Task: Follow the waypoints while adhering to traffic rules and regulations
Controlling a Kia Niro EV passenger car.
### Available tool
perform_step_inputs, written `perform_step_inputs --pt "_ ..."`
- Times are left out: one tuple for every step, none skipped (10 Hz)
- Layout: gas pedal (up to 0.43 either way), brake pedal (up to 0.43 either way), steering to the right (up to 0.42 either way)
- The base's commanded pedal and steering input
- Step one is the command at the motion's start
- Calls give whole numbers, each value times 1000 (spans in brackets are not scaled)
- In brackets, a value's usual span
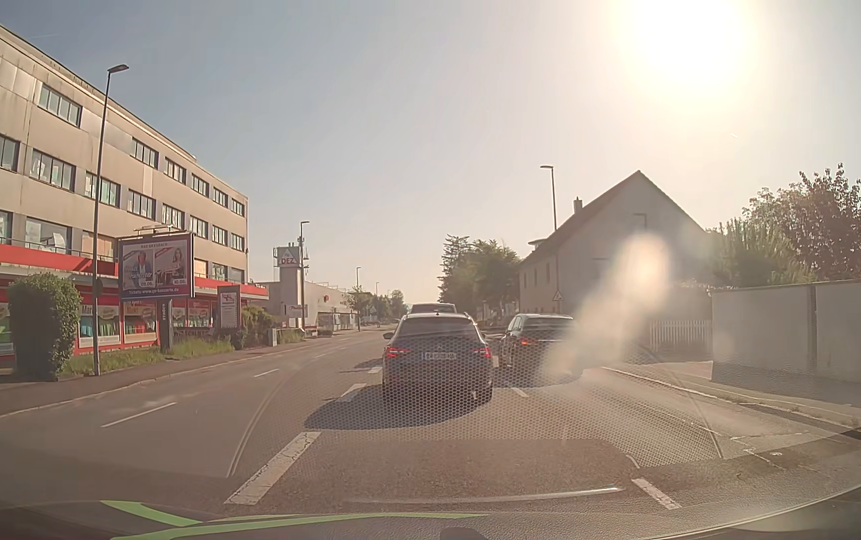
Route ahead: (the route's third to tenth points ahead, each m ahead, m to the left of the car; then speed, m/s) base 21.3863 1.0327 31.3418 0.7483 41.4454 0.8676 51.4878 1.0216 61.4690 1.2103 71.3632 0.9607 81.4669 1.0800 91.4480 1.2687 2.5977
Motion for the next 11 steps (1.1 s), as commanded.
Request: perform_step_inputs --pt "20 0 4" --pt "20 0 3" --pt "28 0 4" --pt "28 0 4" --pt "28 0 3" --pt "28 0 3" --pt "28 0 2" --pt "28 0 1" --pt "28 0 1" --pt "28 0 0" --pt "39 0 0"
